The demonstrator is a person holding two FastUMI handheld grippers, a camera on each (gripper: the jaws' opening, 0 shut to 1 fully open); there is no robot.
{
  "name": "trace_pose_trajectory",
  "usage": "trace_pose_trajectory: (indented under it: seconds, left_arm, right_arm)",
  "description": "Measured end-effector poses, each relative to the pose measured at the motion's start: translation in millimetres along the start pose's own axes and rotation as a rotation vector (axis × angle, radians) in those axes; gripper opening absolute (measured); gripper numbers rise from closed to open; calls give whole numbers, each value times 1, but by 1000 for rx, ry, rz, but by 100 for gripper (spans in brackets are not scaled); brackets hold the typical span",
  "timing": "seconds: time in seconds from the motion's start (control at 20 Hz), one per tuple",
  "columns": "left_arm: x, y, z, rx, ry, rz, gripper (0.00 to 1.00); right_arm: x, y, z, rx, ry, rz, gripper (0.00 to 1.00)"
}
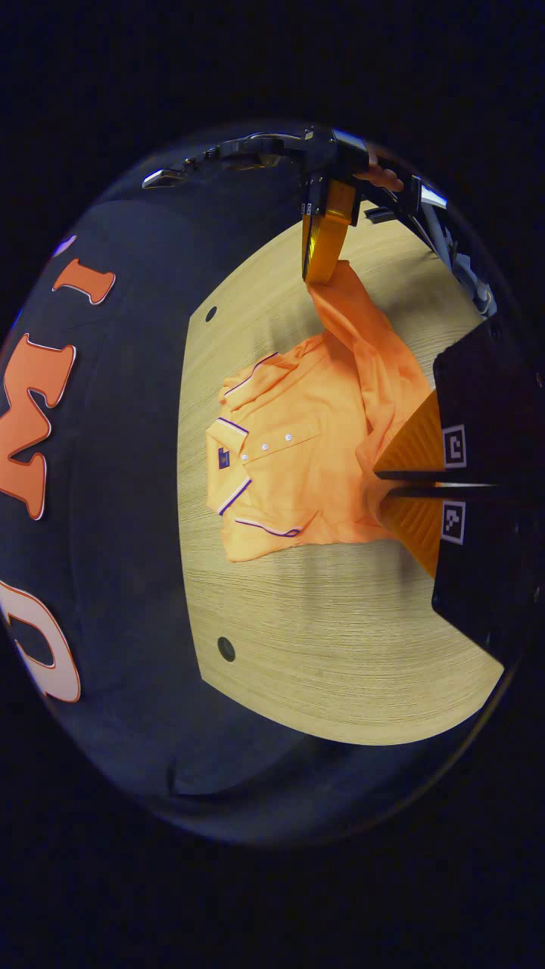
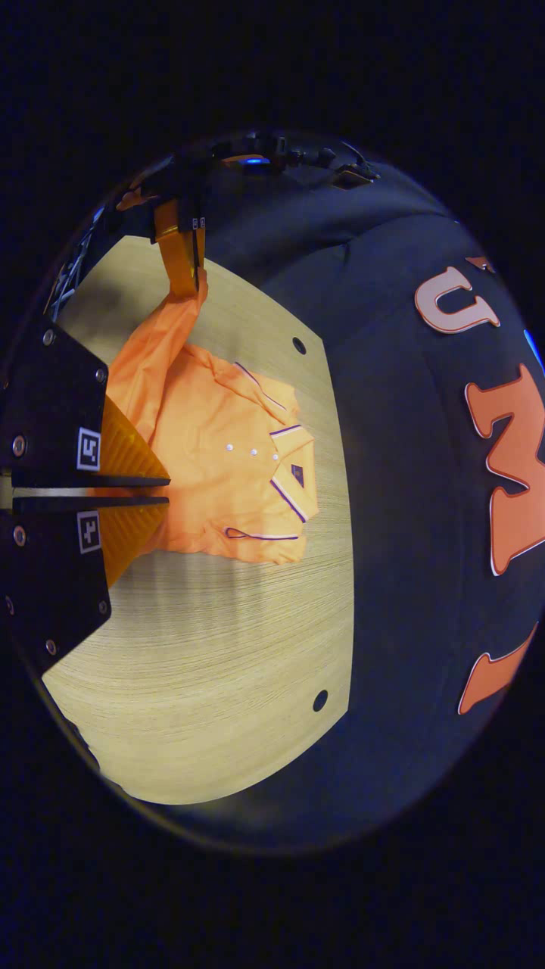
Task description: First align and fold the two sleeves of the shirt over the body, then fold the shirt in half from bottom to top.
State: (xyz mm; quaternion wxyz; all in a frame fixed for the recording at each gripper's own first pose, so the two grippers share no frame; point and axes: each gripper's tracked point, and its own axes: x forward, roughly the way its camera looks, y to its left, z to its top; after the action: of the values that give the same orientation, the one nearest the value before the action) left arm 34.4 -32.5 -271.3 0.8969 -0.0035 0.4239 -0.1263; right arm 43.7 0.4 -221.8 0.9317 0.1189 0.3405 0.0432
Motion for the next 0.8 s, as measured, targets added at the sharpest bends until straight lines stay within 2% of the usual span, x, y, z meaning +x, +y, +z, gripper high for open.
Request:
trace_pose_trajectory:
  seconds: [0.1, 0.25, 0.35, 0.45, 0.55, 0.6, 0.65, 0.7, 0.75, 0.8]
  left_arm:
    - [12, 4, 22, 15, -21, -5, 1]
    - [22, 7, 39, 26, -26, -16, 1]
    - [32, 6, 43, 39, -12, -28, 1]
    - [35, 5, 41, 26, 0, -37, 1]
    - [39, 9, 37, 14, 11, -34, 2]
    - [40, 10, 35, 11, 17, -32, 2]
    - [40, 12, 34, 9, 21, -28, 1]
    - [40, 12, 33, 6, 25, -27, 1]
    - [41, 12, 32, 4, 27, -25, 1]
    - [41, 11, 30, 3, 33, -26, 1]
  right_arm:
    - [14, -2, 28, -12, -31, -12, 5]
    - [30, -6, 44, -46, 14, -7, 4]
    - [34, -25, 32, -35, 42, -34, 4]
    - [40, -44, -2, -25, 120, -48, 0]
    - [38, -47, -30, 27, 176, -29, 12]
    - [37, -43, -40, 29, 185, -11, 26]
    - [34, -40, -48, 15, 190, 0, 33]
    - [33, -35, -54, -12, 192, 18, 51]
    - [33, -29, -62, -54, 195, 32, 58]
    - [37, -27, -68, -103, 205, 29, 70]
